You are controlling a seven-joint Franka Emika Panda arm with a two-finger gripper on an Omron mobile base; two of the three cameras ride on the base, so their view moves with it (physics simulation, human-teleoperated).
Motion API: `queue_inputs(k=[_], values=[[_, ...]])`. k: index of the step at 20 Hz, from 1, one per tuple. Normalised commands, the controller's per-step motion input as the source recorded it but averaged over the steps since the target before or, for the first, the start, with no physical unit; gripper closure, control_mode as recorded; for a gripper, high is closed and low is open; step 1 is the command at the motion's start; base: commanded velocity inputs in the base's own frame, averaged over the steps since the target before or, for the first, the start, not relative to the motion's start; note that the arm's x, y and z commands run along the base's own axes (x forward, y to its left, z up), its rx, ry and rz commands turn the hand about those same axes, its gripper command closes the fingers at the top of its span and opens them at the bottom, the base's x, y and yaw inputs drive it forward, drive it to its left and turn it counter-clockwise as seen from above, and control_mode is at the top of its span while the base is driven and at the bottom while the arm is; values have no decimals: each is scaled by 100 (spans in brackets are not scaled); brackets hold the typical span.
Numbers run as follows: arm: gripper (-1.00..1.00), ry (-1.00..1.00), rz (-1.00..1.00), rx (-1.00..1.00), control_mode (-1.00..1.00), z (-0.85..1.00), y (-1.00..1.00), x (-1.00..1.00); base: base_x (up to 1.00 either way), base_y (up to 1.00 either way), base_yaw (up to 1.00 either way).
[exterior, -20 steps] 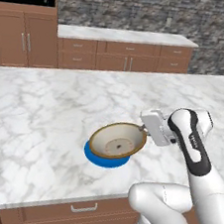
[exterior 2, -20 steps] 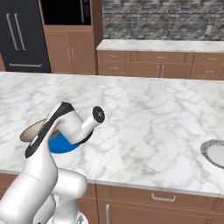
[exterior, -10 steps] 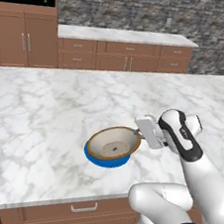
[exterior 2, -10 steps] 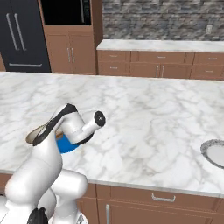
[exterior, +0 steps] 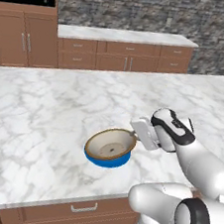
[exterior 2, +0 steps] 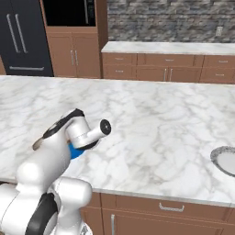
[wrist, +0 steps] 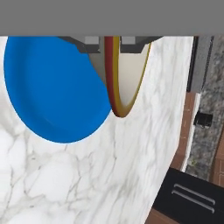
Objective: Move the bowls from the cabinet to the plates on the dining table.
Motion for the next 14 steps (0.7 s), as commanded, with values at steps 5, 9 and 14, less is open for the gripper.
queue_inputs(k=[5, 9, 14], values=[[100, 1, 0, 0, -100, -32, 0, 33, 0, 0, 0], [100, 0, 0, 0, -100, -25, 0, 31, 0, 0, 0], [100, 0, 0, 0, -100, -19, 0, 28, 0, 0, 0]])
